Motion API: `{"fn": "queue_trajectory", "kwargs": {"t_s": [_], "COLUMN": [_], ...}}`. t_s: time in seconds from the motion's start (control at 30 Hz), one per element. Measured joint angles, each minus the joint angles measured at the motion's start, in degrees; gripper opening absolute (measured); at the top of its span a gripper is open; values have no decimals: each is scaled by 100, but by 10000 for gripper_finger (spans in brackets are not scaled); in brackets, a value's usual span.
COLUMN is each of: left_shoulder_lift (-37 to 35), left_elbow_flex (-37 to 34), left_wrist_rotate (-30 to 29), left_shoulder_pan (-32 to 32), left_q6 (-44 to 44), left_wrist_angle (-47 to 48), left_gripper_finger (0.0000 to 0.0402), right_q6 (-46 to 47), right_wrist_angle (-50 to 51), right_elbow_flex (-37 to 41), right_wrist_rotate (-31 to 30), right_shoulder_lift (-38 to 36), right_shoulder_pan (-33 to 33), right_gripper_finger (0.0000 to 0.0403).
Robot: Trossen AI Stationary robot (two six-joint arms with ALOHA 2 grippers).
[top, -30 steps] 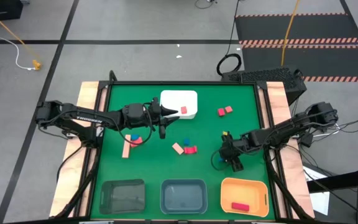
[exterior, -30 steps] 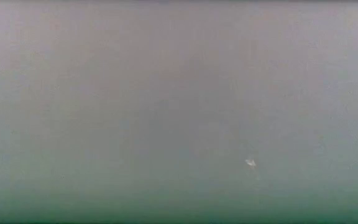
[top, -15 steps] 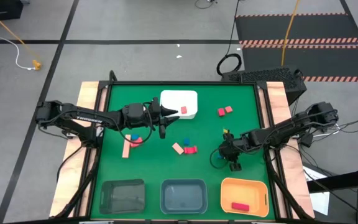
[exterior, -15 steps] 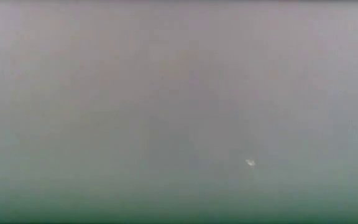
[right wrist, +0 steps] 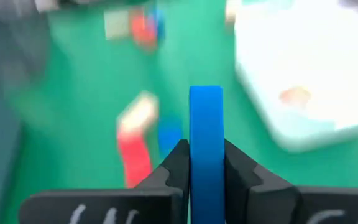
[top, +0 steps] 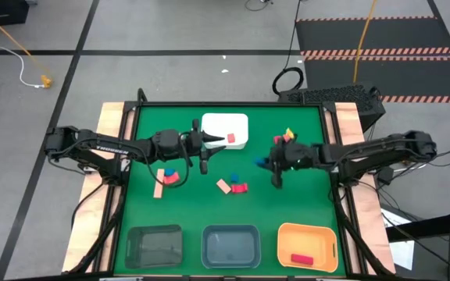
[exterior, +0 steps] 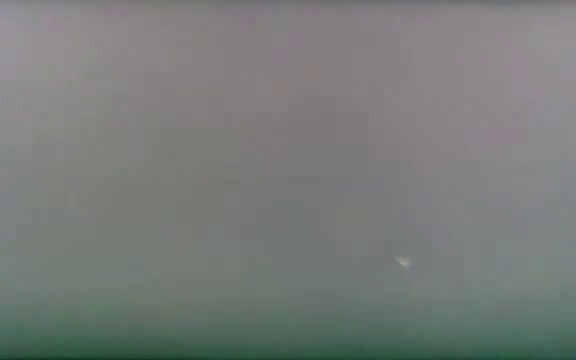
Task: Sort & place blocks by color
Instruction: Put the left blue block into the black bin
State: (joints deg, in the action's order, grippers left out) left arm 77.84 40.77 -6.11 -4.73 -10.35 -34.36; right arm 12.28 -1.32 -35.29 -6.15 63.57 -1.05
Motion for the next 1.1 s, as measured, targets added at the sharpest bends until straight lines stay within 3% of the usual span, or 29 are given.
{"fn": "queue_trajectory", "kwargs": {"t_s": [0.2, 0.33, 0.7, 0.9, 1.1], "left_shoulder_lift": [0, 0, 3, 4, -7], "left_elbow_flex": [2, 2, 2, 4, 10], "left_wrist_rotate": [143, 166, 264, 474, 485], "left_shoulder_pan": [0, -13, -44, -64, -83], "left_q6": [-333, -456, -413, -273, -195], "left_wrist_angle": [-166, -359, -453, -443, -495], "left_gripper_finger": [129, 129, 129, 129, 129], "right_q6": [21, 12, -890, -1574, -2122], "right_wrist_angle": [-2299, -3148, -3106, -2948, -2743], "right_elbow_flex": [-7, -14, -1003, -1400, -1717], "right_wrist_rotate": [0, -1, 41, 621, 769], "right_shoulder_lift": [308, 675, 1646, 1929, 2079], "right_shoulder_pan": [-297, -351, -453, -575, -580], "right_gripper_finger": [35, 35, 35, 35, 35]}}
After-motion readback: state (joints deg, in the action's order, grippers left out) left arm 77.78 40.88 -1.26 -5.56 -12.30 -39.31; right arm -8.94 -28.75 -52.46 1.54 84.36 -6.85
